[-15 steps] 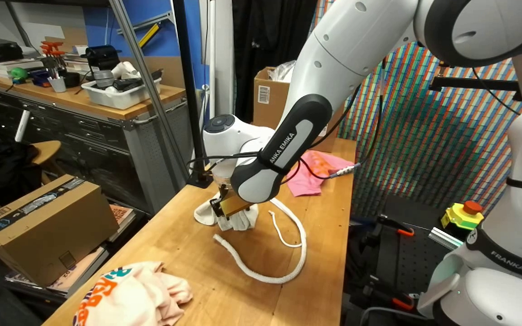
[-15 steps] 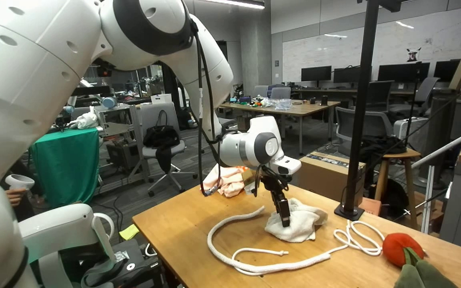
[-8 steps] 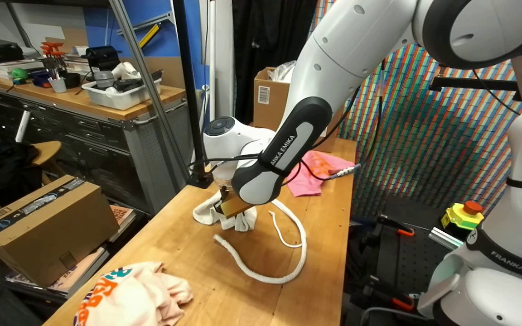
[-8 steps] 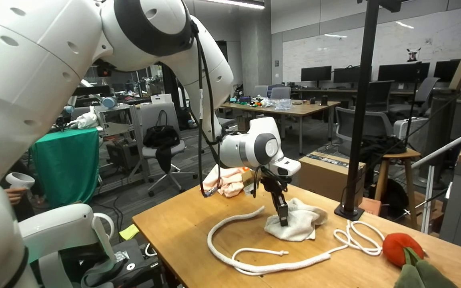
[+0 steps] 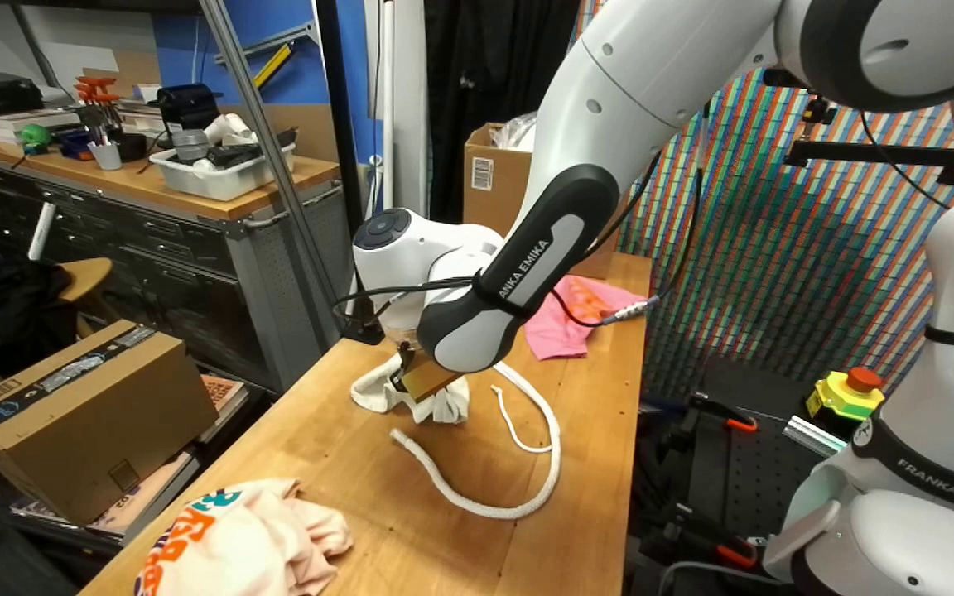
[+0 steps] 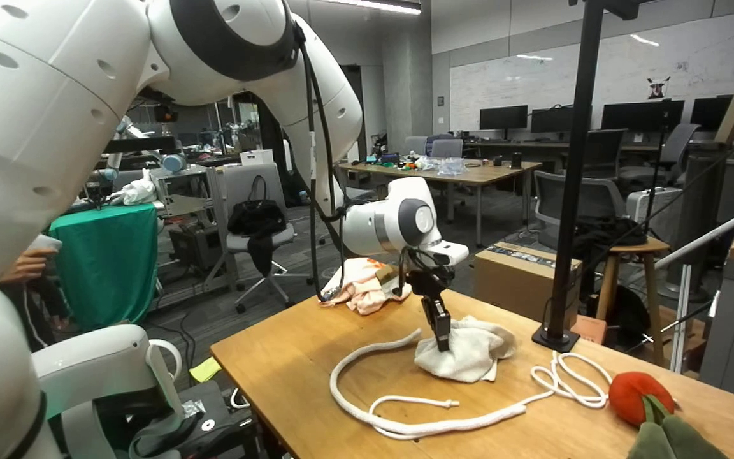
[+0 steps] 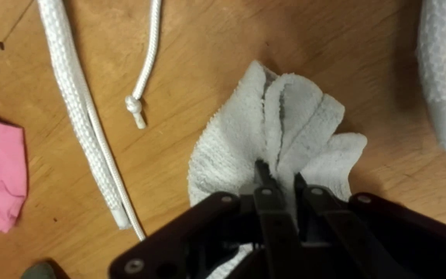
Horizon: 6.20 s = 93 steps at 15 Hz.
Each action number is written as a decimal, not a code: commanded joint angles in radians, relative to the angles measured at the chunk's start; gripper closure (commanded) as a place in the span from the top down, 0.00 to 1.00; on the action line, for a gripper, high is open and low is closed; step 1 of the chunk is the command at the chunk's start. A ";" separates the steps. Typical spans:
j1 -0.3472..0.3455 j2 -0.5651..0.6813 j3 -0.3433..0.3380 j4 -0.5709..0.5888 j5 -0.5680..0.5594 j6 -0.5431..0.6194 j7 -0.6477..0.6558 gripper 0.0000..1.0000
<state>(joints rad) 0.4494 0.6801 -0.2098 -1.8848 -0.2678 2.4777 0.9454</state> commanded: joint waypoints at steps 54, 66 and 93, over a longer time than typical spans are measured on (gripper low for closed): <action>-0.097 -0.121 0.507 -0.016 0.490 -0.584 -0.983 0.59; -0.091 -0.150 0.389 -0.104 0.339 -0.246 -0.810 1.00; 0.001 -0.124 0.228 -0.273 0.149 0.145 -0.381 1.00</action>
<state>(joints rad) 0.4326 0.5555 0.0367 -2.1450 -0.1140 2.5835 0.5338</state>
